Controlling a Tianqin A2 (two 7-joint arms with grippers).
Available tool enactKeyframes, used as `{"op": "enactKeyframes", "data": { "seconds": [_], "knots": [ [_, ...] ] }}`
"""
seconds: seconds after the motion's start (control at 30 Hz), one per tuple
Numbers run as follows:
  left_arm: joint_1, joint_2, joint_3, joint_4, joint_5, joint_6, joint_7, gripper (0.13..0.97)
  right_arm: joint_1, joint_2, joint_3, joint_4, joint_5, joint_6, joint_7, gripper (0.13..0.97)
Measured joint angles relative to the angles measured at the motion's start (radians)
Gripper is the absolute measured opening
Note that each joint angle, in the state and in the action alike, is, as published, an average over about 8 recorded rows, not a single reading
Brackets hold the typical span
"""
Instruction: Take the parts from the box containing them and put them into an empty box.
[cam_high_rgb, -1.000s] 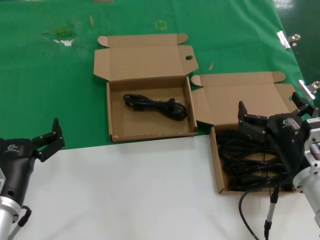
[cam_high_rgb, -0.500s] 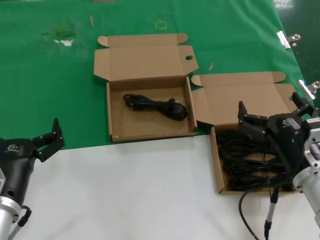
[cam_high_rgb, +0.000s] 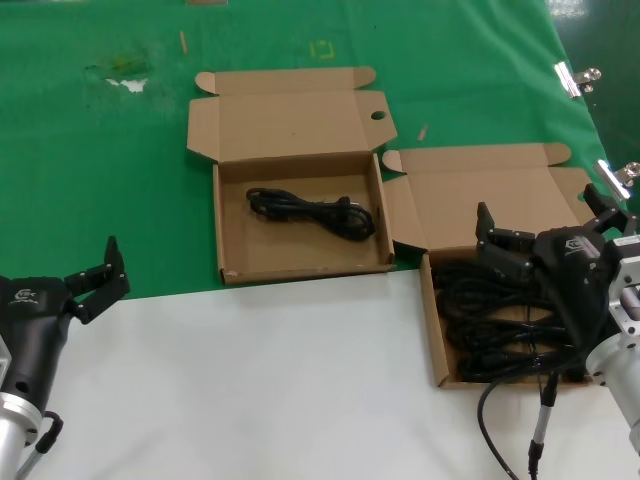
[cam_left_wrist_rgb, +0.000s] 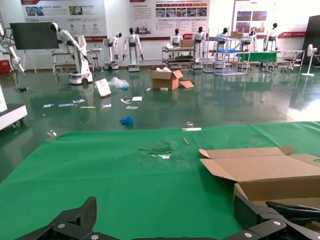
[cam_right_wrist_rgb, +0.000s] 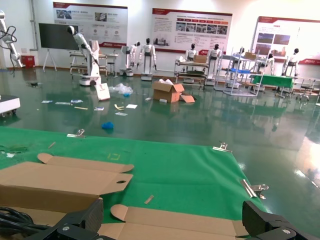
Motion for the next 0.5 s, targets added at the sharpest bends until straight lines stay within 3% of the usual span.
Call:
{"op": "enactKeyframes", "data": {
  "seconds": [0.5],
  "knots": [
    [0.000, 0.000, 0.000, 0.000, 0.000, 0.000, 0.000, 0.966, 0.000, 0.000, 0.000, 0.000, 0.000, 0.000, 0.000, 0.966]
  ]
}}
